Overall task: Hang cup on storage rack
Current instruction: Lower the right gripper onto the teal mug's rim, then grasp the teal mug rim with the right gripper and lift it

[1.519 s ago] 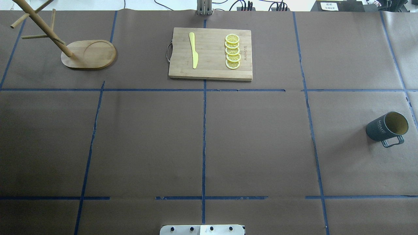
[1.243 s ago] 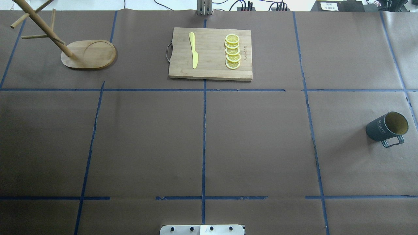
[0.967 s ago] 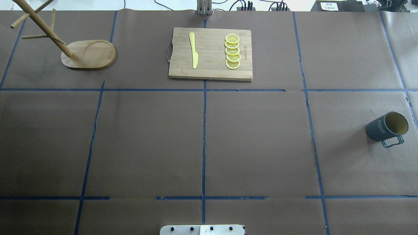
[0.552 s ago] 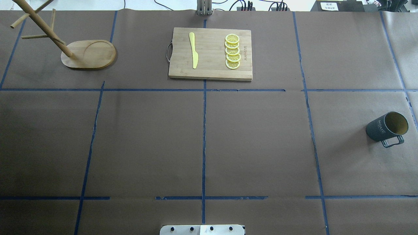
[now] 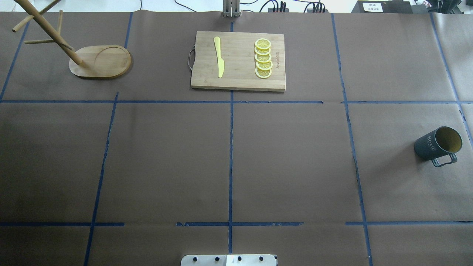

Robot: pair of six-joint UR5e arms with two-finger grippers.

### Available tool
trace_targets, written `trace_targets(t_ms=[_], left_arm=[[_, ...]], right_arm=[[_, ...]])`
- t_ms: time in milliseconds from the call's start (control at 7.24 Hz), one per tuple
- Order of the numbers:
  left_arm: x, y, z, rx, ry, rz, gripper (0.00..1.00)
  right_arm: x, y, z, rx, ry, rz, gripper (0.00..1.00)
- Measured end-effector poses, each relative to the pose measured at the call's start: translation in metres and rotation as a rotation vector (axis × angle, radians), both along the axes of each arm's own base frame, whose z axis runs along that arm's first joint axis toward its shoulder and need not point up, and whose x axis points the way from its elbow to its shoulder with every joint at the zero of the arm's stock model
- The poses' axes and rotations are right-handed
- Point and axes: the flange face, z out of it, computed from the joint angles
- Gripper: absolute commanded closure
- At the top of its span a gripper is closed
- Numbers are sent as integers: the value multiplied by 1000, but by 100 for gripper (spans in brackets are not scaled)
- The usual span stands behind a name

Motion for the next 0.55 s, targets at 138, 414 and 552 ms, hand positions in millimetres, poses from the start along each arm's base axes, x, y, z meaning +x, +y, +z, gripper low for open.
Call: trace_targets(t_ms=[138, 414, 552], left_arm=[[0, 0, 0, 0, 0, 0, 0], [0, 0, -1, 1, 0, 0, 0], [0, 0, -1, 3, 1, 0, 0]], right_arm=[[-17, -2, 11, 30, -11, -22, 0], [-48, -8, 7, 19, -38, 6, 0], [-61, -9, 5, -2, -42, 21, 0]])
